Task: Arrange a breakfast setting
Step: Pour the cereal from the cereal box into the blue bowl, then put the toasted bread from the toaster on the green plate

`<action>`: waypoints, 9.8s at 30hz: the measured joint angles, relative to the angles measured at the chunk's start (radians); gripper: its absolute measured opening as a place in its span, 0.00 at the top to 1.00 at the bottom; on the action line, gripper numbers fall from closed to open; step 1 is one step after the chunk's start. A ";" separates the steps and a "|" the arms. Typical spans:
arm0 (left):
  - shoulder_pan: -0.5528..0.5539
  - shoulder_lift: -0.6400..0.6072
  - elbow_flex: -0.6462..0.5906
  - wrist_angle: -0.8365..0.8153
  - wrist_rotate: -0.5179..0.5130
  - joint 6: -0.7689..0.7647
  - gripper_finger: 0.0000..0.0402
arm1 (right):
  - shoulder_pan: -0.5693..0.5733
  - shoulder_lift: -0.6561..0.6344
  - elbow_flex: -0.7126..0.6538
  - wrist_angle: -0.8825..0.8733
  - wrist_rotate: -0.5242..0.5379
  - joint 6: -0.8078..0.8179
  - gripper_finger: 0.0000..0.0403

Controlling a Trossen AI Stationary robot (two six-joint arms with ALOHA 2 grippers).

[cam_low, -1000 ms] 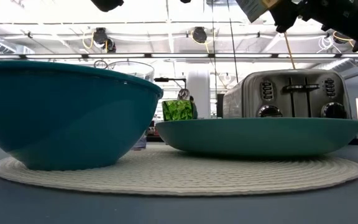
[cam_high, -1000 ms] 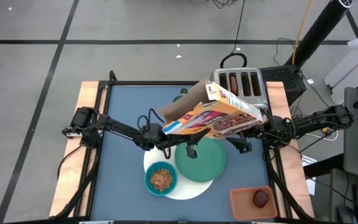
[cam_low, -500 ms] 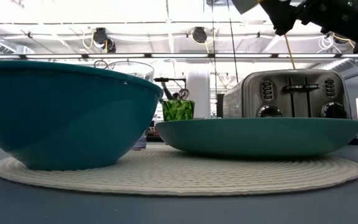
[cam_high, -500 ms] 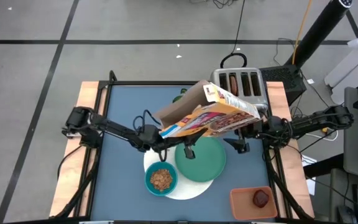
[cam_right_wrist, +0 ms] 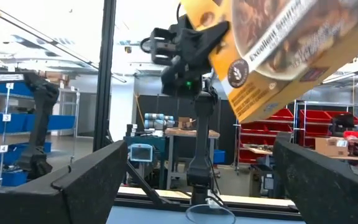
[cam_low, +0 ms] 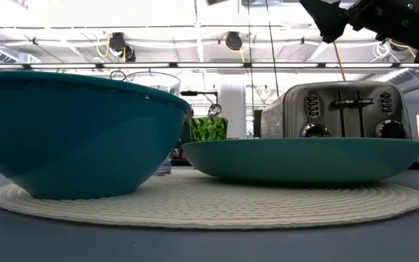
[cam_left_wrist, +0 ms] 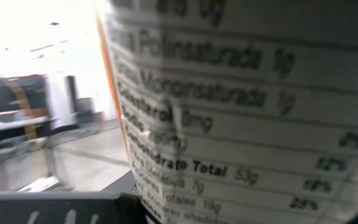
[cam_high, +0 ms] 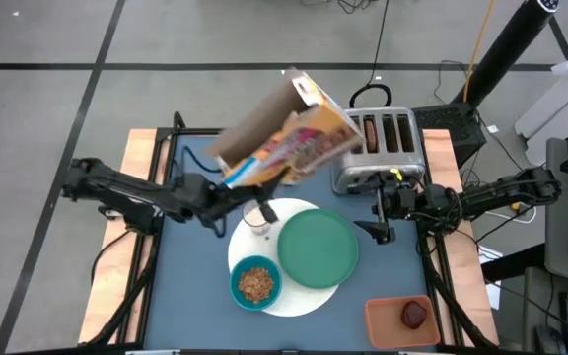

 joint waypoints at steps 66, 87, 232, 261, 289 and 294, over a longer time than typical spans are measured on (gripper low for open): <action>0.353 -0.499 -0.889 -0.673 -0.504 -1.088 0.70 | 0.000 0.000 0.000 -0.057 0.001 0.001 0.02; 0.365 -0.499 -0.889 -0.840 -0.380 -1.194 0.70 | 0.000 0.000 0.000 -0.057 0.001 0.001 0.02; 0.362 -0.685 -0.886 0.211 -0.450 -0.177 0.07 | 0.000 0.000 0.000 -0.057 0.001 0.001 0.02; 0.362 -0.685 -0.886 0.535 -0.442 -0.010 0.07 | 0.000 0.000 0.000 -0.057 0.001 -0.028 0.02; 0.221 -0.682 -0.584 0.363 -0.412 0.274 0.07 | 0.000 0.000 0.000 -0.057 0.001 -0.029 0.02; 0.149 -0.682 -0.539 0.233 -0.333 0.243 0.07 | 0.000 0.000 0.000 -0.058 0.001 -0.018 0.02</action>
